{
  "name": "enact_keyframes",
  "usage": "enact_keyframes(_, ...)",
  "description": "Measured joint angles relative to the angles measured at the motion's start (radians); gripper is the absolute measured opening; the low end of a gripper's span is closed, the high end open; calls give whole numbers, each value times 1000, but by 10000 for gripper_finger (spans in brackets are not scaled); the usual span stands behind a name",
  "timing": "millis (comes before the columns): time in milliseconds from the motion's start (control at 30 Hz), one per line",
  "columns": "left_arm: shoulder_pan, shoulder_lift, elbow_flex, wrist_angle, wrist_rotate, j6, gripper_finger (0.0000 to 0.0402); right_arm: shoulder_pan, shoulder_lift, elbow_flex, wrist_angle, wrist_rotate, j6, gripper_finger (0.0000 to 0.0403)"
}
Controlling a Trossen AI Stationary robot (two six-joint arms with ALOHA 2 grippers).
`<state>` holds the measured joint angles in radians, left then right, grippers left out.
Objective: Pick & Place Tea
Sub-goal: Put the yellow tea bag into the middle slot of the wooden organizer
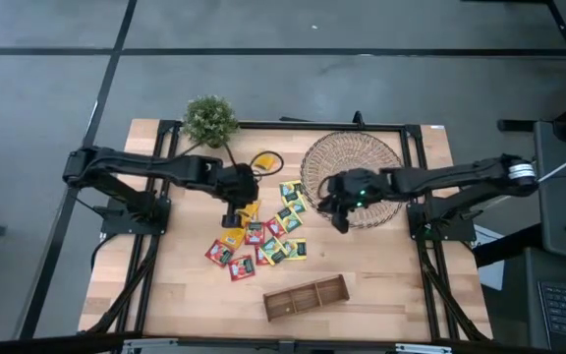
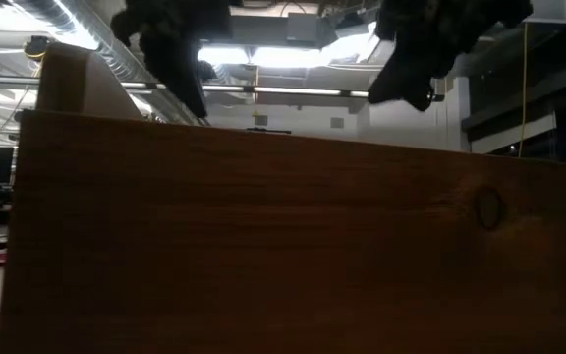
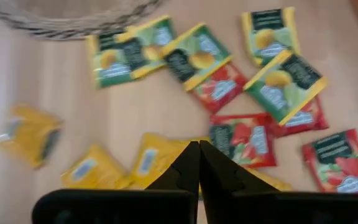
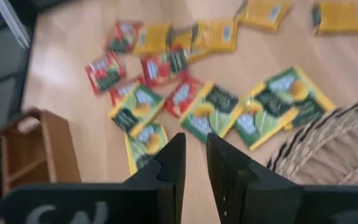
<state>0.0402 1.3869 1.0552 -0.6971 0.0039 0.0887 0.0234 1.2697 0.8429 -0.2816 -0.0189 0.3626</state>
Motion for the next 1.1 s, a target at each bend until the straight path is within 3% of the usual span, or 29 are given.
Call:
enact_keyframes(200,2,-19,-152,294,32,-132,3,21,105,0,22,68,1,43)
enact_keyframes(433,1,-13,-296,598,23,-371,5,21,230,0,129,77,-24,6)
enact_keyframes(667,1,-13,-382,727,-57,-537,2,21,343,0,203,72,-22,6)
enact_keyframes(1100,2,76,-387,814,-40,-668,2,21,459,0,317,51,0,7)
